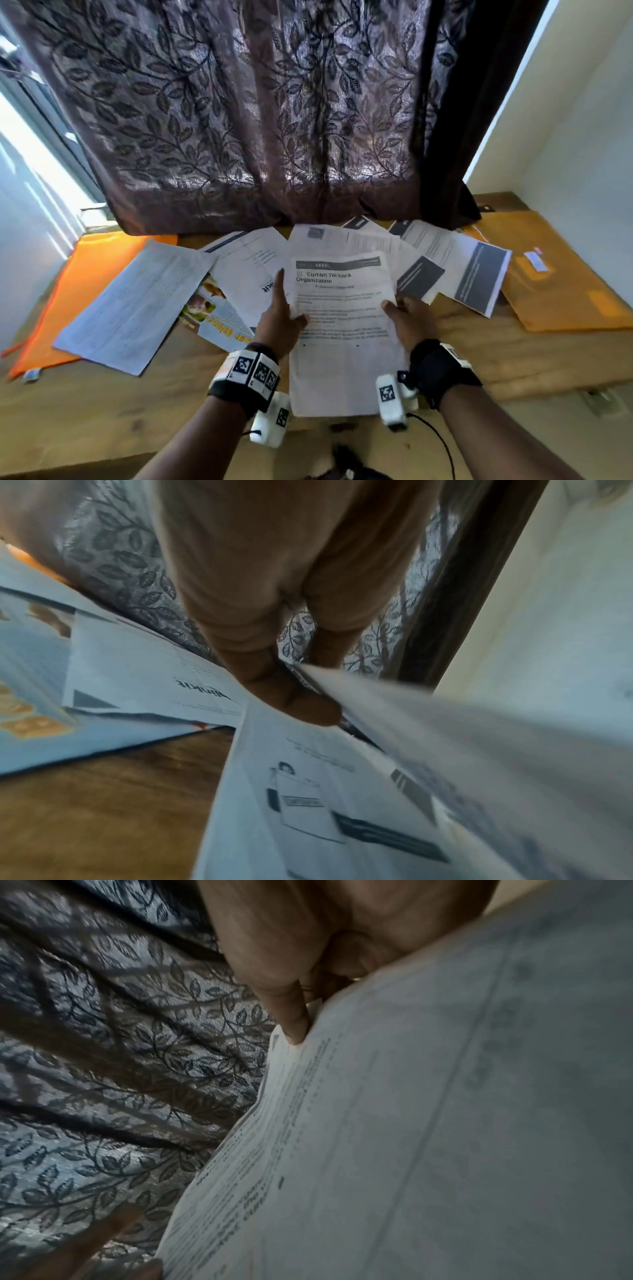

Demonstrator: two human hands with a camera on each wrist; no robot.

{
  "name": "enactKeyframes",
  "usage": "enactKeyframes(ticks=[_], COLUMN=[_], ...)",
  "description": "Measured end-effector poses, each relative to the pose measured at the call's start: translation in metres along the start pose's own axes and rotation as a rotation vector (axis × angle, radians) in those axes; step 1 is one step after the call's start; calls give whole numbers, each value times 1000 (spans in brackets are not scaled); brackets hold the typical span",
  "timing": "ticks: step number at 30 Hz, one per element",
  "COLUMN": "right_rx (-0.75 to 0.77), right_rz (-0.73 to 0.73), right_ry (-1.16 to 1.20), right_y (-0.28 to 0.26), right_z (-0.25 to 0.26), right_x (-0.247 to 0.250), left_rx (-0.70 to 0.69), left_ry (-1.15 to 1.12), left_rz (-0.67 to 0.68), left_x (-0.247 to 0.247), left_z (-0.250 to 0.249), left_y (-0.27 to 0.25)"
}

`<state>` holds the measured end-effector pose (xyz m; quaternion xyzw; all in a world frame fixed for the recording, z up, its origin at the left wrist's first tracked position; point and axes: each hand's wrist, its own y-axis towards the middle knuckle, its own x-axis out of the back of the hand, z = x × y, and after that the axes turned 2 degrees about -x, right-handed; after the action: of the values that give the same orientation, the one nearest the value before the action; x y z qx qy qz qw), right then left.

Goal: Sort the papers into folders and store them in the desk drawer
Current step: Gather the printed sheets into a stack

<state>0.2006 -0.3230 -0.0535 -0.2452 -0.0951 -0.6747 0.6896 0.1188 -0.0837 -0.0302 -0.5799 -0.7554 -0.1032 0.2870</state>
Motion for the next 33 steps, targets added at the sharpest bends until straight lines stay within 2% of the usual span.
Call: enactKeyframes(ticks=[5,9,13,16,20,23,26,33], right_rx=[-41,-67,-74,-72,-131,-154,-176,-285], right_rz=[20,49,16,-2,-18,-2,-3,8], right_ry=[-157,-213,-259,-322,-386,-481,-529,-440], right_y=[41,59,72,76,79,84,90,106], right_z=[5,12,16,21,20,16,20,27], right_x=[-15,-18,-25,-29,-35,-41,-45,-44], left_rx=[21,6,47,27,-26,-22,-25,-50], left_ry=[115,134,173,233,416,459,547,592], left_rz=[22,-29,6,17,100,129,214,273], left_x=[-9,-14,-9,-4,-3,-4,-6,-6], left_z=[-8,-8,-1,2,1,1,2,6], left_y=[32,48,64,71,74,76,79,86])
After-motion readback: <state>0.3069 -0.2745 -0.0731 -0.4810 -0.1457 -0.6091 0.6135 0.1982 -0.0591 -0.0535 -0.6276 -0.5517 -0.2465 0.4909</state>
